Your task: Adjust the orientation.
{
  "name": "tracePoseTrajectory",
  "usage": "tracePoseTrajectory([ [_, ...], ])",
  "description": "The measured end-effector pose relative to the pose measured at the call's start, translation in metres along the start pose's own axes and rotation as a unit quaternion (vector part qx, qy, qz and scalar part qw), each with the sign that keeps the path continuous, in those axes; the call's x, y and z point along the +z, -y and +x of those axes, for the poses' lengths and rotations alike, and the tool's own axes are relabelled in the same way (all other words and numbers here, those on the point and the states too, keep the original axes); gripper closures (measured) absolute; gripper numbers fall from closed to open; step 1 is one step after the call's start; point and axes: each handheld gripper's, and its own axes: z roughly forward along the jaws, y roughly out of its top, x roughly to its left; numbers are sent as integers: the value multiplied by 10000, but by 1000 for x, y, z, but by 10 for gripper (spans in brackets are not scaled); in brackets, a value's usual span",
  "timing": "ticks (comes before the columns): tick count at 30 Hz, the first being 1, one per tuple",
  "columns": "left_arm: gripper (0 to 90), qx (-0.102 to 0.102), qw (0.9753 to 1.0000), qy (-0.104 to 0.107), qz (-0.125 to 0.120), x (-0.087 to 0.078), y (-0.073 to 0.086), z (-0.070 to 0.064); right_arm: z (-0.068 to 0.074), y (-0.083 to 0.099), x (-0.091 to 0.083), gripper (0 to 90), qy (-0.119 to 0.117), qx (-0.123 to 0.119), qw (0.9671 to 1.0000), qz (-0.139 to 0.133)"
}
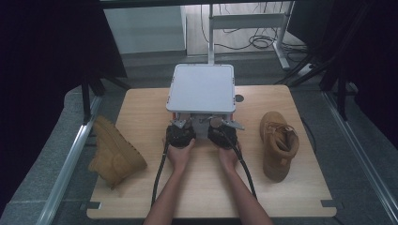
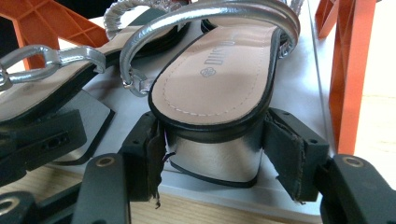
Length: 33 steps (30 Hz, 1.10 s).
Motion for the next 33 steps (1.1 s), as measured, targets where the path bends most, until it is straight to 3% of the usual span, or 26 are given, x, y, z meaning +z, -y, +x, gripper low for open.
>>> tracePoseTrajectory([
  [6, 415, -77, 9999, 64, 38, 0, -1, -4, -2, 2, 0, 401, -75, -13, 9999, 76],
  [11, 408, -165, 9991, 373, 93, 1, -2, -9, -5, 1, -1, 400, -94, -43, 9999, 125],
  [19, 398, -158, 9987, 462, 114, 2, -1, -8, -7, 0, -3, 399, -127, 41, 9997, 184],
  [23, 399, -107, 9988, 455, 119, 2, 0, -9, -7, 0, -3, 399, -137, -19, 9998, 175],
  [26, 387, 106, 9990, 416, 89, -2, 0, -11, -7, 0, -5, 397, -176, -34, 9997, 192],
  [29, 362, 209, 9987, 463, 18, -8, -1, -10, -10, 0, -8, 400, -295, 82, 9993, 218],
  [33, 340, 230, 9976, 642, -85, -17, 0, -5, -12, 0, -16, 398, -353, 36, 9993, 124],
])
